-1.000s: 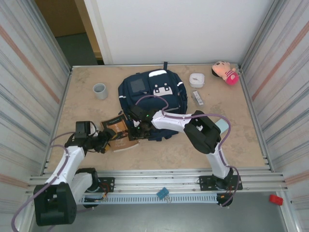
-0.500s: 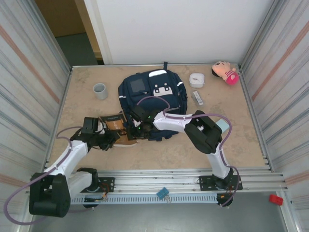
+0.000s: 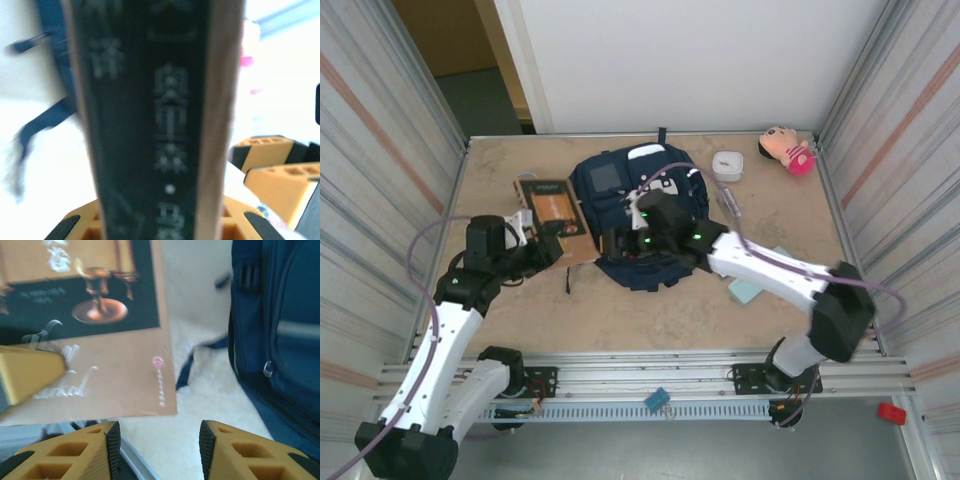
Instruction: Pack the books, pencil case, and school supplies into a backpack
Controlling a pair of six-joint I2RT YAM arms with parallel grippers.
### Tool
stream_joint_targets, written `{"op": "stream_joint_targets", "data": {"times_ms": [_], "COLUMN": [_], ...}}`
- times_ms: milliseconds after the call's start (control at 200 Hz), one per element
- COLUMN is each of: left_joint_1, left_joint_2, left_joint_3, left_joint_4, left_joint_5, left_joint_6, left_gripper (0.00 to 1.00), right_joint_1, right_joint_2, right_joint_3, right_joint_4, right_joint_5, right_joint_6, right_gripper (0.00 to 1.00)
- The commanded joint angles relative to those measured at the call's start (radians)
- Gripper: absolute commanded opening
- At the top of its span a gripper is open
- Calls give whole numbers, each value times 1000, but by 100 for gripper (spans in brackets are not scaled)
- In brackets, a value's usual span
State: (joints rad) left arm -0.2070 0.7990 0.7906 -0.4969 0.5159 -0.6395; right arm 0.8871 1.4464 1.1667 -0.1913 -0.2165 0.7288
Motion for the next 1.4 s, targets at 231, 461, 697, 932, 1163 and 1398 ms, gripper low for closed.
{"op": "stream_joint_targets", "data": {"times_ms": [231, 461, 697, 932, 1163, 1398], "left_joint_1": [-224, -299, -352, -376, -377, -376], "left_joint_2": [172, 257, 301, 316, 320, 349], "left_joint_3": [202, 231, 272, 296, 267, 249], "left_joint_4": [436, 620, 695, 728, 656, 699], "left_joint_5": [362, 405, 450, 465, 368, 388], "left_joint_6": [287, 233, 196, 178, 233, 213], "left_gripper": [1, 2, 3, 4, 4, 6], "right_joint_1": [-209, -346, -397, -408, -415, -423], "right_joint_2": [-449, -640, -583, -503, -527, -525], "right_joint_3": [-247, -333, -298, -297, -308, -298], "right_joint_4": [120, 239, 277, 415, 598, 575], "right_joint_5": [-32, -252, -379, -525, -725, -616], "right_joint_6": [-172, -135, -48, 8, 59, 45], "right_gripper": [73, 99, 99, 99, 90, 46]}}
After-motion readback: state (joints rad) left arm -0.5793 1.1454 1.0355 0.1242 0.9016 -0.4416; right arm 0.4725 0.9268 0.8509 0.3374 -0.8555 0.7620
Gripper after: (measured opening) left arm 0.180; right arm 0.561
